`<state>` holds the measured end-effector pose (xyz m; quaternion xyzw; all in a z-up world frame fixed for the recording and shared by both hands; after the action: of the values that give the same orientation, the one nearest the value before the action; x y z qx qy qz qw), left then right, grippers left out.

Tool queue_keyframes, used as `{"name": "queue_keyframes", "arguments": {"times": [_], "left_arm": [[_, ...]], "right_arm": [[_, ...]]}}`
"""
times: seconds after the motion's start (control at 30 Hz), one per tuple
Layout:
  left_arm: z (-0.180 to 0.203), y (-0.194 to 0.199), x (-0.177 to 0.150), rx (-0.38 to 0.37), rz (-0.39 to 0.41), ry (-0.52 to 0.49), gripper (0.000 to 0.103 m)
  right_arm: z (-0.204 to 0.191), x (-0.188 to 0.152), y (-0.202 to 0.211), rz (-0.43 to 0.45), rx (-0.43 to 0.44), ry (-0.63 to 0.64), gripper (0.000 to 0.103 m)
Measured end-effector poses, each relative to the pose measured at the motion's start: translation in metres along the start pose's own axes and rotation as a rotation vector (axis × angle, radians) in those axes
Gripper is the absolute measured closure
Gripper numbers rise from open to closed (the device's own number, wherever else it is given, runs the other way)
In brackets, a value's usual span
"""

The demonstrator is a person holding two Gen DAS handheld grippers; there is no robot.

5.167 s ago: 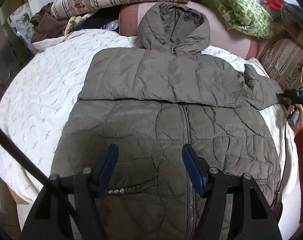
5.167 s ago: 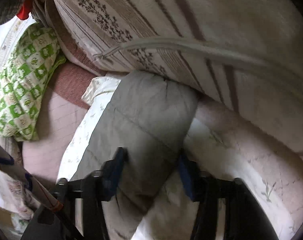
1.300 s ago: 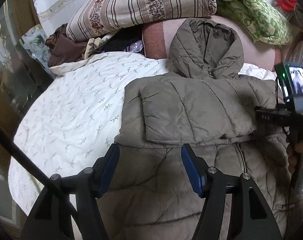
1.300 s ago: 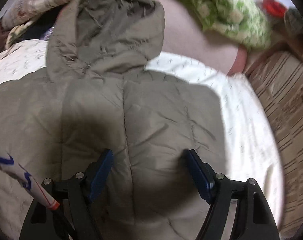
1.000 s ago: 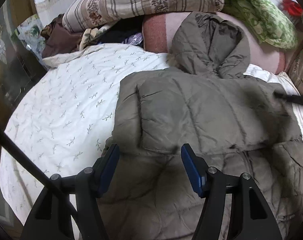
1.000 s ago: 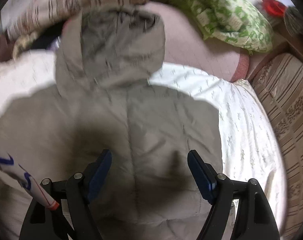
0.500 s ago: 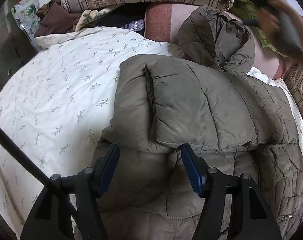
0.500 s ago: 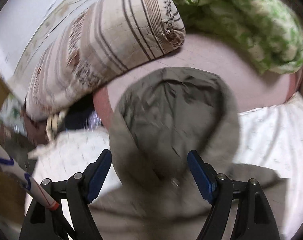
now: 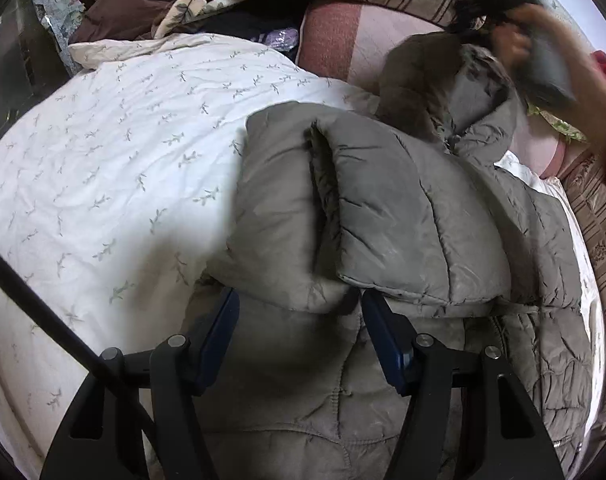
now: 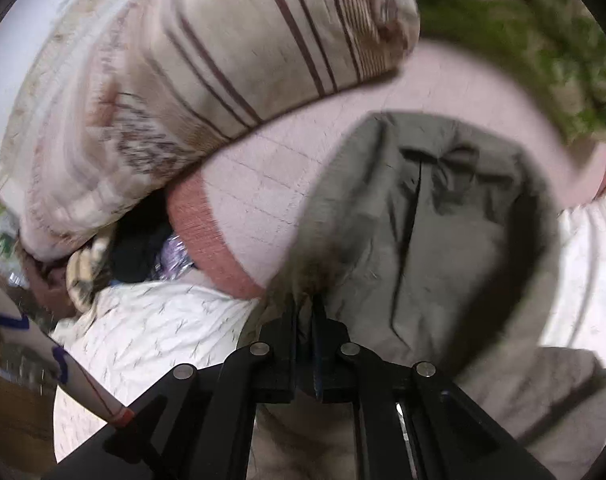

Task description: Fold large clothes

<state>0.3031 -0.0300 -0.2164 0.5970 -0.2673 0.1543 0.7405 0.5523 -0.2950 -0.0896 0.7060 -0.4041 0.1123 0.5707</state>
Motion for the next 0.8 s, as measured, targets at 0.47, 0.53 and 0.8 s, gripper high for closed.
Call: {"name": "queue_keyframes", "arguments": {"times": [0.47,0.53,0.8], "left_arm": [[-0.057,0.026,0.011,0.070,0.070,0.146,0.040],[-0.065,0.027,0.010,0.068,0.066,0.166,0.040],[-0.084,0.036,0.008,0.116,0.087,0.181,0.040]], "right_arm": [[0.008,-0.226,0.219,-0.041,0.181,0.081,0.098],[0.016,-0.268,0.205,-0.099,0.187,0.031,0.097],[0.058,-0.310,0.134,-0.197,0.089,-0.028,0.082]]}}
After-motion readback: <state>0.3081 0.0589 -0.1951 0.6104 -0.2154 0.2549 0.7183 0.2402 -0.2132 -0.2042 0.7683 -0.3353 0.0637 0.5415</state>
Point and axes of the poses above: each gripper's, at about its wrist camera, not at the fingertips, and y roughly against the way its jaws point, z to its right, x to its top, the point moved 10 cm from there along -y, roughly the way its jaws point, and after that the axes turned 3 degrees about z, right-handed, at the moved point
